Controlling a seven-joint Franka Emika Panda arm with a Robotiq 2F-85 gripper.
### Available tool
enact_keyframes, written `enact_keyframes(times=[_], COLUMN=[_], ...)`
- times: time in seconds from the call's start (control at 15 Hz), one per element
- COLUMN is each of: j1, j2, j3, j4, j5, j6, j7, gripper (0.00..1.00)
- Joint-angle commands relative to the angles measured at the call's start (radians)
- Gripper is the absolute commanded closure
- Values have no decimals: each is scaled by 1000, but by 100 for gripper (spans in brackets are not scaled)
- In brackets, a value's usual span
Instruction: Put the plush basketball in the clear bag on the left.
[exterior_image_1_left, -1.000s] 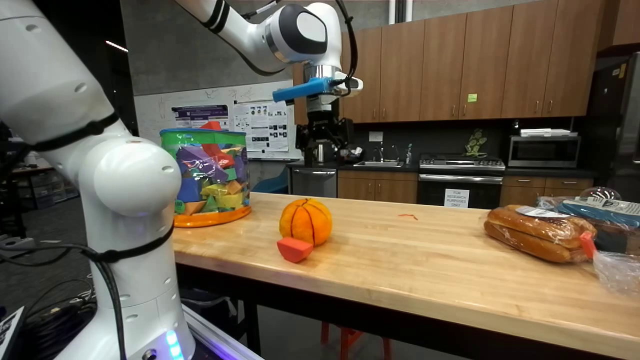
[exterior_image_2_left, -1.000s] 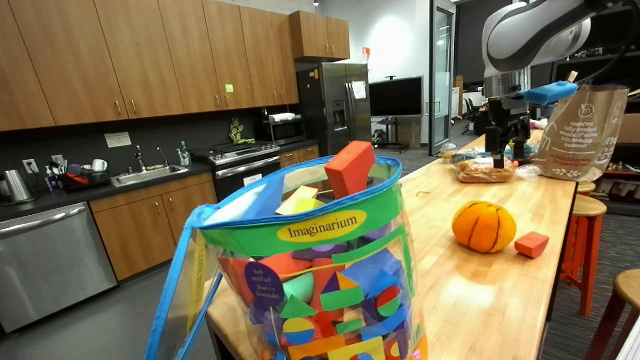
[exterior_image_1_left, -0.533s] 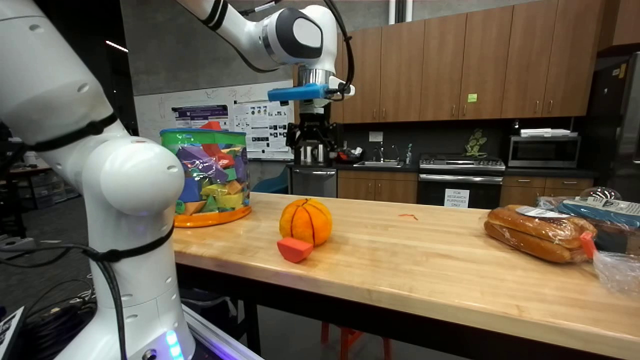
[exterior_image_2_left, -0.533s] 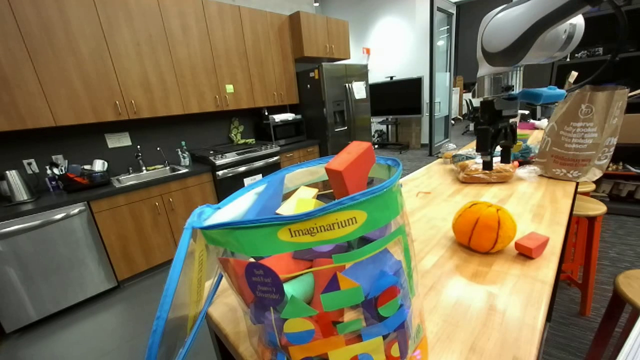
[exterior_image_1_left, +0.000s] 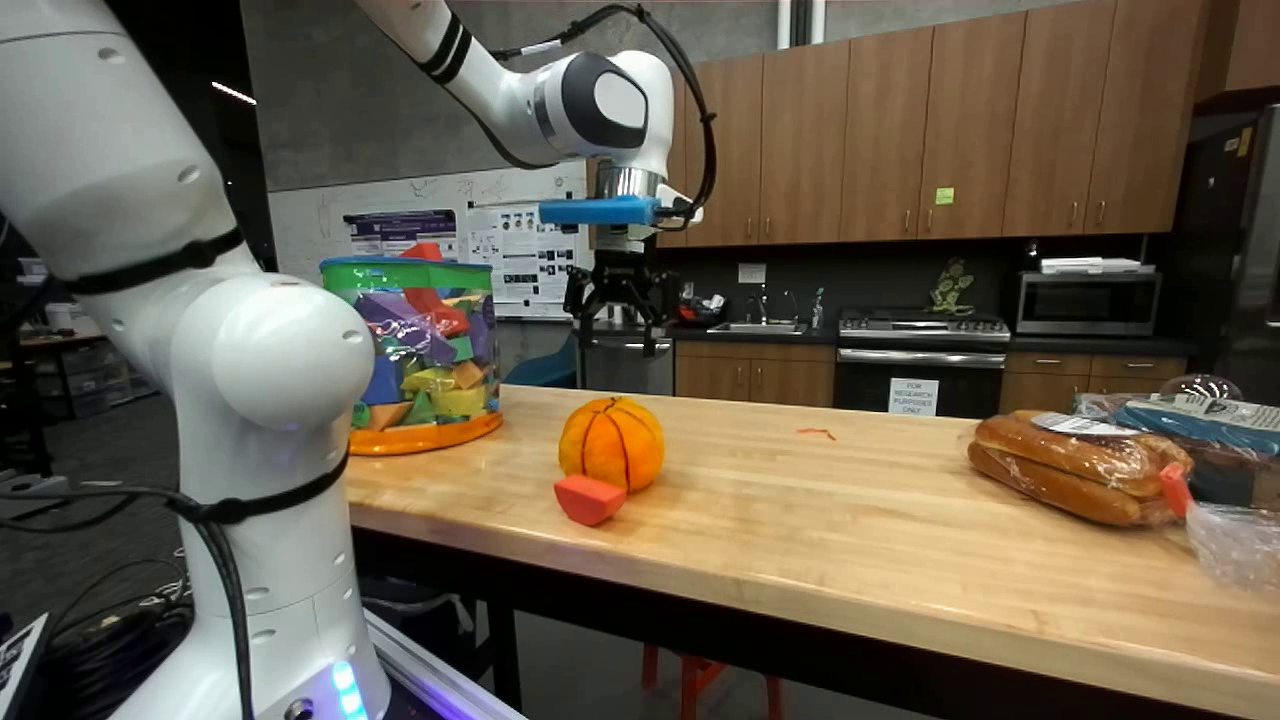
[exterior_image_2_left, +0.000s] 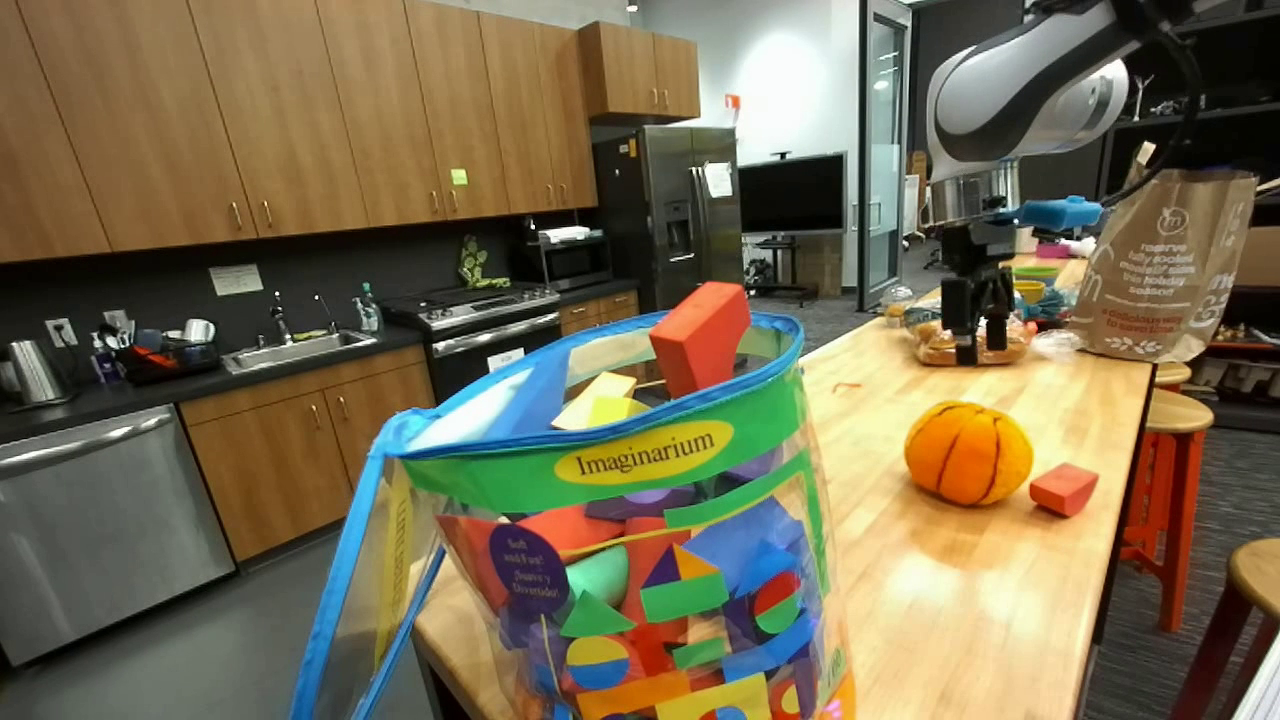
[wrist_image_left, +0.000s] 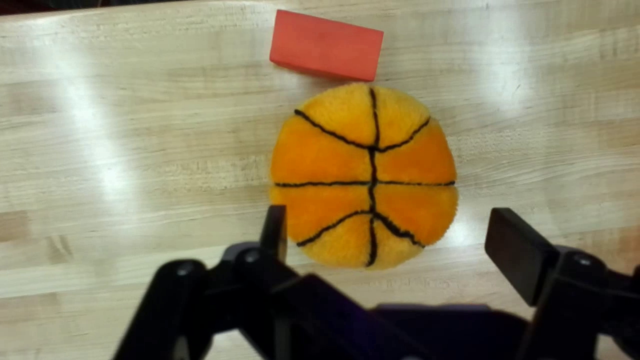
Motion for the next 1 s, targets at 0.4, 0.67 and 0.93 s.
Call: enact_keyframes(times=[0.4, 0.67, 0.93], j1=[6, 1, 3], j2=[120, 160, 173], j3=[18, 35, 45], j4=[64, 59, 38], j5=[6, -3, -12], j6=[2, 59, 8], j7=[6, 71, 57], gripper=[0, 0, 0])
